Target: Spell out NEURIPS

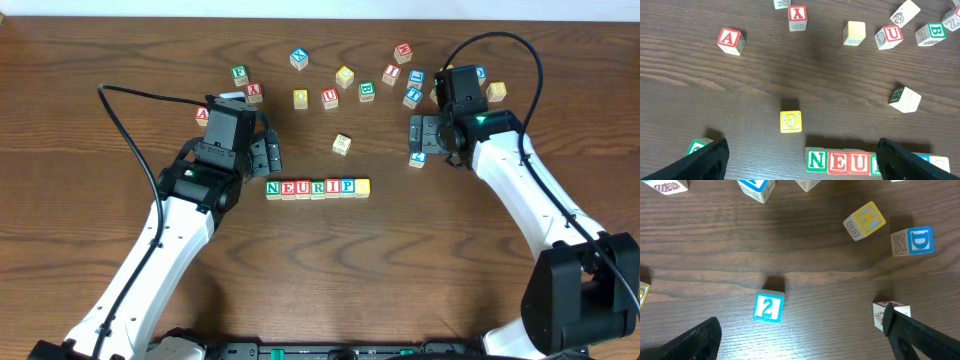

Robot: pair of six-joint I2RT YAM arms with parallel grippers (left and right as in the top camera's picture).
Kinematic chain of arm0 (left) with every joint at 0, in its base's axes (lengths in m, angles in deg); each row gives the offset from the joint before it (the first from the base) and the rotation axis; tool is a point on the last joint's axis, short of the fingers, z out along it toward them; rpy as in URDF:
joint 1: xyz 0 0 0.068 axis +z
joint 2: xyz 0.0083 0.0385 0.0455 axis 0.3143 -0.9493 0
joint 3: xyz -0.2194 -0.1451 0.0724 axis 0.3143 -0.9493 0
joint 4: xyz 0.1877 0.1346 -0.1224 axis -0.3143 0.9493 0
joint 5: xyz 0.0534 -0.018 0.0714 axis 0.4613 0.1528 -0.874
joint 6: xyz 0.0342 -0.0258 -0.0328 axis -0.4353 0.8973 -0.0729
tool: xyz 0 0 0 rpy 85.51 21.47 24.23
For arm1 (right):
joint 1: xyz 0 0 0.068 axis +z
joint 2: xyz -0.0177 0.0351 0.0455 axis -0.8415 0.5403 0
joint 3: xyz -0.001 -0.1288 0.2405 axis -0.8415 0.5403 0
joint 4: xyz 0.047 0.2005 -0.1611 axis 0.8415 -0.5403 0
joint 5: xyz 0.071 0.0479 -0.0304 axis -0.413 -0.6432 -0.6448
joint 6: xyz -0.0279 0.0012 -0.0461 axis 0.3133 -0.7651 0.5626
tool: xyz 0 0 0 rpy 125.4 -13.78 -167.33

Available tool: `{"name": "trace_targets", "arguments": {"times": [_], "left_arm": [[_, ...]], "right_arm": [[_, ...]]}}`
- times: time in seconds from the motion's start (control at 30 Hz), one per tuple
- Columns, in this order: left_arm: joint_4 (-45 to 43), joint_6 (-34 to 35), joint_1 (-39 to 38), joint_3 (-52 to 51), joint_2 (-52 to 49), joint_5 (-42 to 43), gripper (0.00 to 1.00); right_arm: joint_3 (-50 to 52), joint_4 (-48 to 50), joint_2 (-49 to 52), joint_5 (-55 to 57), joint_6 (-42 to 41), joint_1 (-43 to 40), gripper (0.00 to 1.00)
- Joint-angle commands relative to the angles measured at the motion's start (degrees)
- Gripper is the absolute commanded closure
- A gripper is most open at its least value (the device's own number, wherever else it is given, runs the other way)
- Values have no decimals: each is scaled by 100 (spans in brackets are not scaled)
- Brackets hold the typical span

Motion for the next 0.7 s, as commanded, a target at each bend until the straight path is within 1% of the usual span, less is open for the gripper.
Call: {"name": "trace_targets", "arguments": {"times": [0.0,0.67], "left_arm": [[-7,-33,24,118,39,-76,7],[-9,-33,24,118,39,-76,6]], "right_arm": [[-118,17,4,-42,-28,-13,1],[-116,118,4,-103,-28,-13,1]]}}
